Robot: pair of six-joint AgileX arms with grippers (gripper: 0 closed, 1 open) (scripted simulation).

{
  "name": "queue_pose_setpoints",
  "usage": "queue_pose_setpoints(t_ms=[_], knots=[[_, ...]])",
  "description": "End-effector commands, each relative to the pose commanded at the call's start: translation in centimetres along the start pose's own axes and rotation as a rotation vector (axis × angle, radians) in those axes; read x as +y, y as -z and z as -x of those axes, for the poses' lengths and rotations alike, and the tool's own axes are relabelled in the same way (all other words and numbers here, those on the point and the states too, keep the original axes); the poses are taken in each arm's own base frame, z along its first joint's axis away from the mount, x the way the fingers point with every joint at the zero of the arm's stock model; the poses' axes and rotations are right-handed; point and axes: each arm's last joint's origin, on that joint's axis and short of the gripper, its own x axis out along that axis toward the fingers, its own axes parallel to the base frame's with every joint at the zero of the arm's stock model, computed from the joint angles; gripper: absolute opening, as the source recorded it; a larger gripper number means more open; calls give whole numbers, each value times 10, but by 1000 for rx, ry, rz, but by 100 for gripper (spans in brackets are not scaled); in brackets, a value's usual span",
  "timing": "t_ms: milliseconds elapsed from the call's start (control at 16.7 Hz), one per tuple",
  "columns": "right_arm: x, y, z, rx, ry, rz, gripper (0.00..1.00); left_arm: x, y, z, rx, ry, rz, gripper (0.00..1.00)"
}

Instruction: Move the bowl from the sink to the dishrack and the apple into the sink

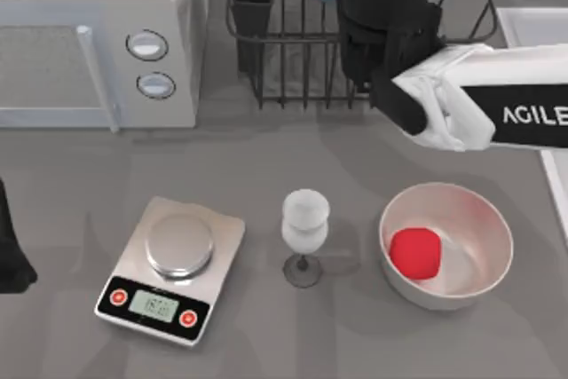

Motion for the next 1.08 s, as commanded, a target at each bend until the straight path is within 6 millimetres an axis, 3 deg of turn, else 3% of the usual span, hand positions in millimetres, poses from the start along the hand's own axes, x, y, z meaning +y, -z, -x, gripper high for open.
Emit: queue_pose_setpoints(t_ms=[180, 360, 540, 720, 900, 1080], knots=[[-26, -13, 5, 24, 19, 5, 100, 0, 0, 0, 0, 0, 0, 100], [-71, -41, 25, 46, 42, 1, 100, 0, 0, 0, 0, 0, 0, 100], [-127, -71, 65, 48, 59, -18, 100, 0, 0, 0, 0, 0, 0, 100], [-182, -86, 124, 31, 66, -40, 100, 0, 0, 0, 0, 0, 0, 100], [-223, -74, 187, 7, 59, -50, 100, 0, 0, 0, 0, 0, 0, 100], [-247, -38, 236, -10, 42, -44, 100, 0, 0, 0, 0, 0, 0, 100]])
